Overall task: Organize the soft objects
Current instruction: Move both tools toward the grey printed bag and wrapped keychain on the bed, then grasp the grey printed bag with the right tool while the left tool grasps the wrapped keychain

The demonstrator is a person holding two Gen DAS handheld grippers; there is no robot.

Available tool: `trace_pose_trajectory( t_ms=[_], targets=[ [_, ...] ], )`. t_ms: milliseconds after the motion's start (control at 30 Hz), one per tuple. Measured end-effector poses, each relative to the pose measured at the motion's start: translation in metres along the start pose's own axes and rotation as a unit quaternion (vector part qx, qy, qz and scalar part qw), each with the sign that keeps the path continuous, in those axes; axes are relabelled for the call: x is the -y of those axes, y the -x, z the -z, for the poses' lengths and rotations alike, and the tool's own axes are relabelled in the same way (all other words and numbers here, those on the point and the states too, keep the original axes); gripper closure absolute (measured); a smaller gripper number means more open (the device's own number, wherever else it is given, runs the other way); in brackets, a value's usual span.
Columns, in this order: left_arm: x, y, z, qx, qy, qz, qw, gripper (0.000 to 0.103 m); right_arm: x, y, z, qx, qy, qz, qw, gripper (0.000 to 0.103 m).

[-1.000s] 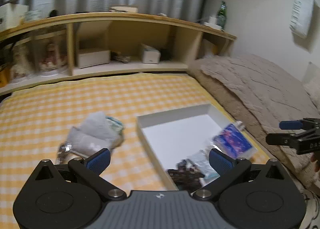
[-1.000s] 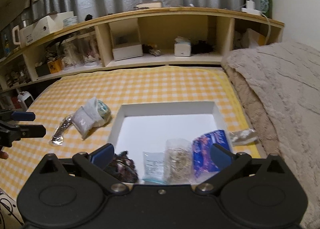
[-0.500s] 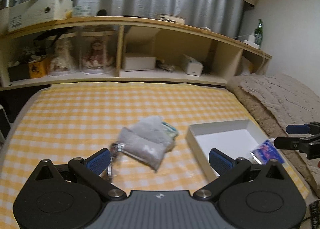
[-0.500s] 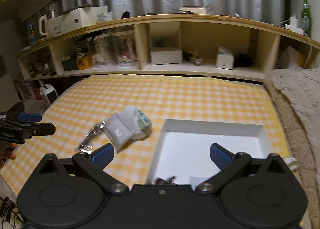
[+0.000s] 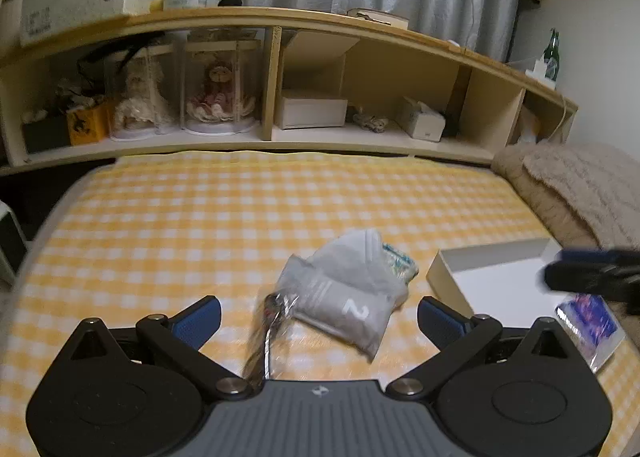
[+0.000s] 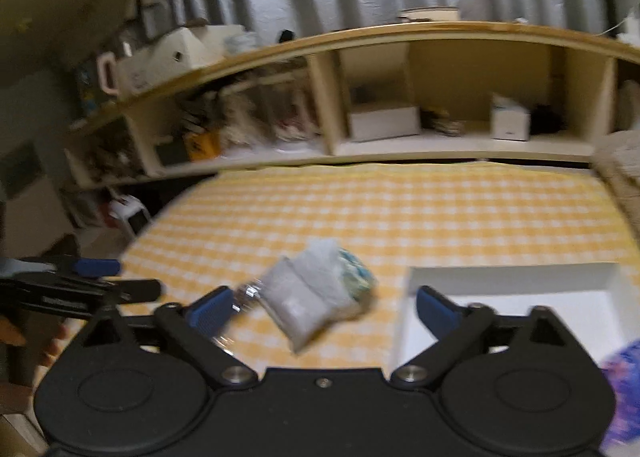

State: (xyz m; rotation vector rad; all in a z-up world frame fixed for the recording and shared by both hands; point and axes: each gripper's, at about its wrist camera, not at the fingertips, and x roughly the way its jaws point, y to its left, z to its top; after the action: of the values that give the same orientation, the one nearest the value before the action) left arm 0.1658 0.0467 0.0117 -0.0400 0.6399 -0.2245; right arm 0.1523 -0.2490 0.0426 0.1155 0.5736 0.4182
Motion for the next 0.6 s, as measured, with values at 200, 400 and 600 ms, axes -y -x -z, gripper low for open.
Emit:
trace_pose_trajectory(
  t_ms=[200,400,600],
  targets=[
    [-0.02,-0.044,0.0,-0.034,0.05,-0.005,0.9982,0.025,-0.006,-0.06,0.006,-0.04,-0.006,-0.022,0.999,0.06],
    [-0.031,-0.084,0.014,-0.096,0.043,-0.024,0.9941,0.047,-0.014,-0.117,0.012,-0.07,0.007,-0.042,0.997,0.065],
    [-0.035,-0.108,0.024,-0.14,0.025,-0.036,0.9893,0.05,-0.024,-0.167,0.017,-0.094,0.042,-0.052,0.993,0.074]
  ],
)
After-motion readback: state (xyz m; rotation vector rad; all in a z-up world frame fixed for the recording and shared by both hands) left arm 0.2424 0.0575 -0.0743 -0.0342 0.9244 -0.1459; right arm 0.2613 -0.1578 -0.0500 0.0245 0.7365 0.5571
